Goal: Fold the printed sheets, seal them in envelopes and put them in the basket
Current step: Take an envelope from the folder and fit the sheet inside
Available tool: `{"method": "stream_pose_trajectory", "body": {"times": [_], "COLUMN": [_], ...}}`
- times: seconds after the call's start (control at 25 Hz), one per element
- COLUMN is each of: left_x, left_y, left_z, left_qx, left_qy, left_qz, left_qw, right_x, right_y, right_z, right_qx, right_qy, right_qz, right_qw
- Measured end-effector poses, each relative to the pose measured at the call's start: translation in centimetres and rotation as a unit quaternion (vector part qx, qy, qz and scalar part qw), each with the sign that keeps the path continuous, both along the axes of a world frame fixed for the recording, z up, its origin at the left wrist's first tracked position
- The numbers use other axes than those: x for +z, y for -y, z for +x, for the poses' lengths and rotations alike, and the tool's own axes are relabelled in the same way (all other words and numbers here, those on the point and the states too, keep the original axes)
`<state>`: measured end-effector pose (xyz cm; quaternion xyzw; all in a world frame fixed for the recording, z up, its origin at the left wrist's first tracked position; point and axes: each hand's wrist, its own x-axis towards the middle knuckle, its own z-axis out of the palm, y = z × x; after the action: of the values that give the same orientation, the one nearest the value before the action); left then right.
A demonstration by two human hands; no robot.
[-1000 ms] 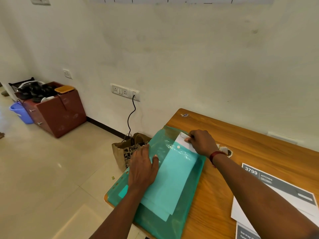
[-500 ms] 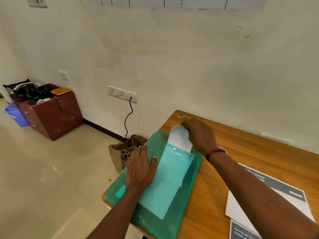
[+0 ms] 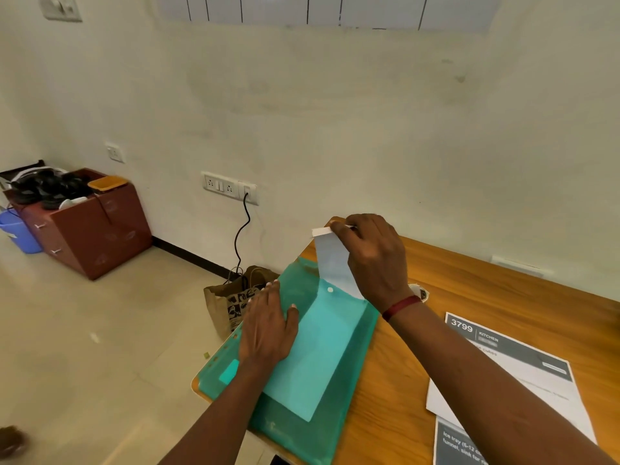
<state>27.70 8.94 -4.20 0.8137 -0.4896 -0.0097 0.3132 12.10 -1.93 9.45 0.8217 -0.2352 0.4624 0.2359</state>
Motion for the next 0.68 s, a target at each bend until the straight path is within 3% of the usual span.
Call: {"method": "stream_pose_trajectory", "body": {"times": [0.48,0.68], "left_x": [1.1,2.0], "left_y": [-0.9,-0.9], "left_z": [-0.8,-0.7], "left_qx": [-0.014,-0.038], "left_qy": [-0.044,-0.038], "left_qz": [-0.121,-0.14], "left_qw": [0.992,0.989], "right_x": [-1.1,-2.6], "right_y": [-4.0,-4.2], "right_z": [-4.8,-6.4], "right_qx": [-0.012,0.012], "right_qy": [0.201,0.303], "right_qz": [0.035,0.157], "right_qw": [0.979,0.94]}}
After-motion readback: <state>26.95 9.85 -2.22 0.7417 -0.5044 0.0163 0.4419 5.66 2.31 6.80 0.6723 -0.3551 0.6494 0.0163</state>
